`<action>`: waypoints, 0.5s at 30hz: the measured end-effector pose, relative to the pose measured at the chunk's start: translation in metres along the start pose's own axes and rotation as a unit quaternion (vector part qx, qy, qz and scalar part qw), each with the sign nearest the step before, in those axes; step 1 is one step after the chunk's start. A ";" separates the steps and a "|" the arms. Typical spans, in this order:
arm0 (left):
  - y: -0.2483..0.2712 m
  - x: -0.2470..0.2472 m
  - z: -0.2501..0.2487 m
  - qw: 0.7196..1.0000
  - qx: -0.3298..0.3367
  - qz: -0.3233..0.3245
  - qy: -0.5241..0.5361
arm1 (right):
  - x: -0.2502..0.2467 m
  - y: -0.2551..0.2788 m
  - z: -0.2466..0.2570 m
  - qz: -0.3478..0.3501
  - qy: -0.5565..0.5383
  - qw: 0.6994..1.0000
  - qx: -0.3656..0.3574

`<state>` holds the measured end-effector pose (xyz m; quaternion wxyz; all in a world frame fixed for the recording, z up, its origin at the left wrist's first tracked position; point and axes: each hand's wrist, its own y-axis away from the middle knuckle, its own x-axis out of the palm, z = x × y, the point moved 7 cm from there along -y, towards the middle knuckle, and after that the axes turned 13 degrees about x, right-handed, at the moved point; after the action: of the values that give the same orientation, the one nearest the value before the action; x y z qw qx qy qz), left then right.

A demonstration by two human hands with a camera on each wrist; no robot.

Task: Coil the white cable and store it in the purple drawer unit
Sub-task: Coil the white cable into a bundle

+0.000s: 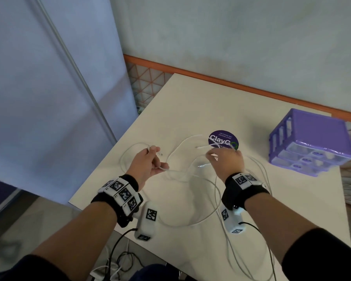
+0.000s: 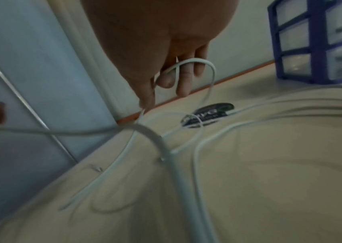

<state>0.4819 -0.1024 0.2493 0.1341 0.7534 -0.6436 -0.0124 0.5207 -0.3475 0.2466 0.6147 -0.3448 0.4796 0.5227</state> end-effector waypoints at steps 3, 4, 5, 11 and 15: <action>-0.001 0.017 -0.012 0.999 0.013 0.046 -0.023 | -0.017 0.011 0.022 0.064 -0.132 0.989 -0.001; 0.000 0.024 -0.016 0.997 0.024 0.067 -0.042 | -0.025 0.016 0.032 0.064 -0.166 0.984 -0.016; 0.002 0.031 -0.020 0.993 0.036 0.089 -0.062 | -0.032 0.021 0.041 0.065 -0.194 0.978 -0.030; 0.005 0.061 -0.029 0.967 0.077 0.164 -0.176 | -0.054 0.034 0.069 0.103 -0.319 0.940 -0.060; 0.007 0.069 -0.050 0.959 0.108 0.138 -0.223 | -0.076 0.031 0.047 0.060 -0.274 0.959 -0.049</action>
<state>0.4964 -0.1615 0.3097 -0.0942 0.6452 -0.7526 -0.0918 0.5020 -0.3213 0.3348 0.6724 -0.1882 0.2866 0.6560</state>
